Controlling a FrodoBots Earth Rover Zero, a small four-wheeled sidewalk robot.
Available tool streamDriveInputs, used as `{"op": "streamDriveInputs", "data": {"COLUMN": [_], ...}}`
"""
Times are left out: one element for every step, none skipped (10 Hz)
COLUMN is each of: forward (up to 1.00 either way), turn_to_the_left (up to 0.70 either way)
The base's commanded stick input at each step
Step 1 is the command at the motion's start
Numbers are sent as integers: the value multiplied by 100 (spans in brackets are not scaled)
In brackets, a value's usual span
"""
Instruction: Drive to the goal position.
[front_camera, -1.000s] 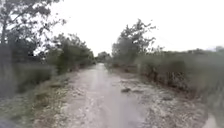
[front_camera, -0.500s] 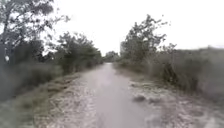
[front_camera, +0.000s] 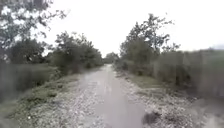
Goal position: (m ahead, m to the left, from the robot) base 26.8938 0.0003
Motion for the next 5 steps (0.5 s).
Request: {"op": "streamDriveInputs", "data": {"forward": [85,85,85,85,85], "turn_to_the_left": [0,0,0,0,0]}}
